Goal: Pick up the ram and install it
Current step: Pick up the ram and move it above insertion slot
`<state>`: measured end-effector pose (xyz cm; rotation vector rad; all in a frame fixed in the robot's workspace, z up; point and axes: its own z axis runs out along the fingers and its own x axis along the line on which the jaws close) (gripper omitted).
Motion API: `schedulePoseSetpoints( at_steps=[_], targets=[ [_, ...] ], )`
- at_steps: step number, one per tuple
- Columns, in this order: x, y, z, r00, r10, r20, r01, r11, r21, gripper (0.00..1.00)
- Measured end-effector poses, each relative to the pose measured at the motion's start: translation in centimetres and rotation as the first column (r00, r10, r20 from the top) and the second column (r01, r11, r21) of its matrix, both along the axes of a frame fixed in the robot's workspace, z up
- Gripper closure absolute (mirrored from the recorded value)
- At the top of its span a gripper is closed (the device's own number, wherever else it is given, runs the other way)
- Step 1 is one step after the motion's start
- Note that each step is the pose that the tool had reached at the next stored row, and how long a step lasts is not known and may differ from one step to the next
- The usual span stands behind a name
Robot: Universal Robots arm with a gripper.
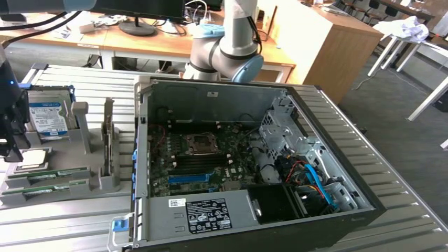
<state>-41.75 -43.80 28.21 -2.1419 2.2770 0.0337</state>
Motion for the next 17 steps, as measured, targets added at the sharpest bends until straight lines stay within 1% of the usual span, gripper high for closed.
schedulePoseSetpoints(
  at_steps=[17],
  targets=[
    [0.4,-0.67,-1.1,1.0,0.0,0.0002,0.0,1.0,0.0001,0.64]
  ],
)
